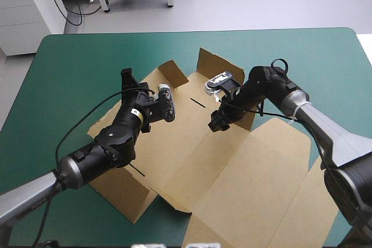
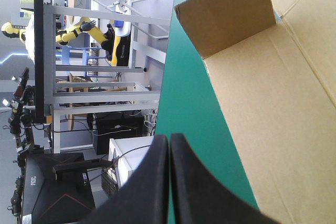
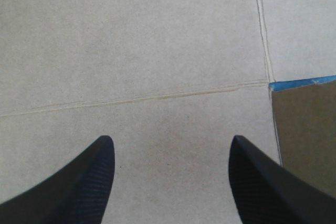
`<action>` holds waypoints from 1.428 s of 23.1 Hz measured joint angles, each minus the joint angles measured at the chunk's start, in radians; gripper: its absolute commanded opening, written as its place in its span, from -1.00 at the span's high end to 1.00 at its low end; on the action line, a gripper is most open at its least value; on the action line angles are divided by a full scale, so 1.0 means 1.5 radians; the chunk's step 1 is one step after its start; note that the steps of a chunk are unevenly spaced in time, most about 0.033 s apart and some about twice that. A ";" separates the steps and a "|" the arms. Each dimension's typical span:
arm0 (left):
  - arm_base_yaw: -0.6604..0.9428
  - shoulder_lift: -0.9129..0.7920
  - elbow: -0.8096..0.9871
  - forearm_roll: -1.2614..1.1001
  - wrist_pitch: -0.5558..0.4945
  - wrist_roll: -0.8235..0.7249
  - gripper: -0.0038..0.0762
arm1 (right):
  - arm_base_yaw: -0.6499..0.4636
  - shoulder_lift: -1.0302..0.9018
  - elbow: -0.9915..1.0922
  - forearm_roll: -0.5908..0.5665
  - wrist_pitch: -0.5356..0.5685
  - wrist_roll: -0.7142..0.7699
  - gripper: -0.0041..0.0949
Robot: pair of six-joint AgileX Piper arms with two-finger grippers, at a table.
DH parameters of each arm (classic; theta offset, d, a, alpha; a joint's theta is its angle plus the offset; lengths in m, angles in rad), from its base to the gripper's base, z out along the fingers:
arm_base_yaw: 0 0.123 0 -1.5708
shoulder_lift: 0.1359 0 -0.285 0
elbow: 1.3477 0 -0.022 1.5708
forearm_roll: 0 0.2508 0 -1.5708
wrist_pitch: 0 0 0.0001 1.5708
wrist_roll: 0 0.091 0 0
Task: Fold the box
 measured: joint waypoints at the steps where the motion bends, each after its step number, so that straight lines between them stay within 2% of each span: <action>1: 0.000 0.000 0.000 0.000 0.000 0.000 0.92 | 0.000 0.000 -0.006 -0.001 0.007 0.000 -0.24; 9: 0.000 0.000 0.000 0.000 0.000 0.000 0.92 | 0.000 0.000 -0.127 -0.013 0.100 0.005 -0.24; 15: 0.000 0.000 0.000 0.000 0.001 0.000 0.92 | 0.000 -0.010 -0.234 -0.117 0.117 0.059 -0.24; 23: 0.000 0.000 0.000 0.000 0.003 0.000 0.92 | -0.001 -0.094 -0.245 -0.223 0.126 0.063 -0.24; 30: 0.000 0.000 0.000 -0.001 0.003 0.000 0.92 | -0.046 -0.130 -0.246 -0.225 0.129 0.063 -0.24; 33: 0.000 0.000 0.000 -0.002 0.003 0.000 0.92 | -0.099 -0.132 -0.246 -0.208 0.131 0.055 -0.24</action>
